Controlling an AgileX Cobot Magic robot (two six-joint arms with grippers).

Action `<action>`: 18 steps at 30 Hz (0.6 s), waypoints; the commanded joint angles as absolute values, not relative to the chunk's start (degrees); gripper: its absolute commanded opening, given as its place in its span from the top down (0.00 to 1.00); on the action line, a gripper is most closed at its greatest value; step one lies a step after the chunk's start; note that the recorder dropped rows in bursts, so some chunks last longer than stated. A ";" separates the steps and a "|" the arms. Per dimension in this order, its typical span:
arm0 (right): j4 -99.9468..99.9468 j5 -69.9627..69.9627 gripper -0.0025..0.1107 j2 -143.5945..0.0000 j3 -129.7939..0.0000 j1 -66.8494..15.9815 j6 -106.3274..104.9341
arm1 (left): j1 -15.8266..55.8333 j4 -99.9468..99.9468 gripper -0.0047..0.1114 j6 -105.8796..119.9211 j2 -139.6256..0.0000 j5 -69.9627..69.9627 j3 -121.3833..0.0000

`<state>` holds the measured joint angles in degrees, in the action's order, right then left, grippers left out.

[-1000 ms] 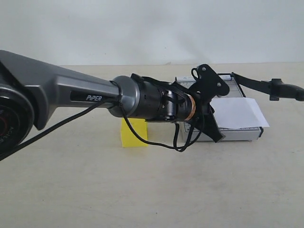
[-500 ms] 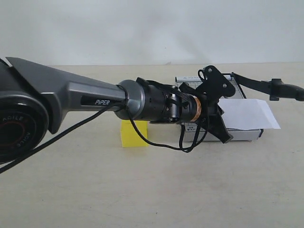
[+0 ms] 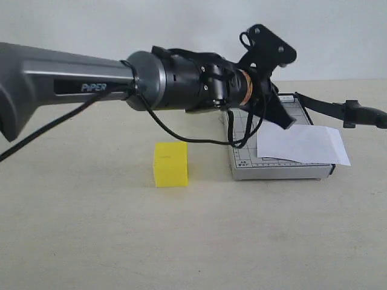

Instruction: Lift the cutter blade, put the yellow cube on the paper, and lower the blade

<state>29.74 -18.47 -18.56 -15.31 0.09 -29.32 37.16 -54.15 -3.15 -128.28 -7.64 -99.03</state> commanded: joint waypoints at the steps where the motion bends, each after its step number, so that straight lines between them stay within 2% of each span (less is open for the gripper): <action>1: 29.70 -17.85 0.98 -18.33 -15.08 0.35 -29.49 | 37.12 -47.29 0.47 -3.63 -124.09 -13.23 -97.81; 3: 29.70 -17.85 0.98 -18.33 -15.08 0.35 -29.49 | 36.89 -42.65 0.31 -3.63 -123.66 -25.38 -97.81; 4: 29.70 -17.85 0.98 -18.33 -15.08 0.35 -29.49 | 36.59 -41.71 0.30 -3.63 -123.66 -29.07 -97.81; 7: 29.70 -17.85 0.98 -18.33 -15.08 0.35 -29.49 | 36.33 -39.62 0.30 -3.63 -123.66 -40.69 -97.69; 18: 29.70 -17.85 0.98 -18.33 -15.08 0.35 -29.49 | 35.53 -33.01 0.30 -7.62 -120.39 -58.41 -97.69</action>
<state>29.74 -18.47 -18.56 -15.31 0.09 -29.32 36.02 -33.92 -4.56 -121.94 -55.83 -97.81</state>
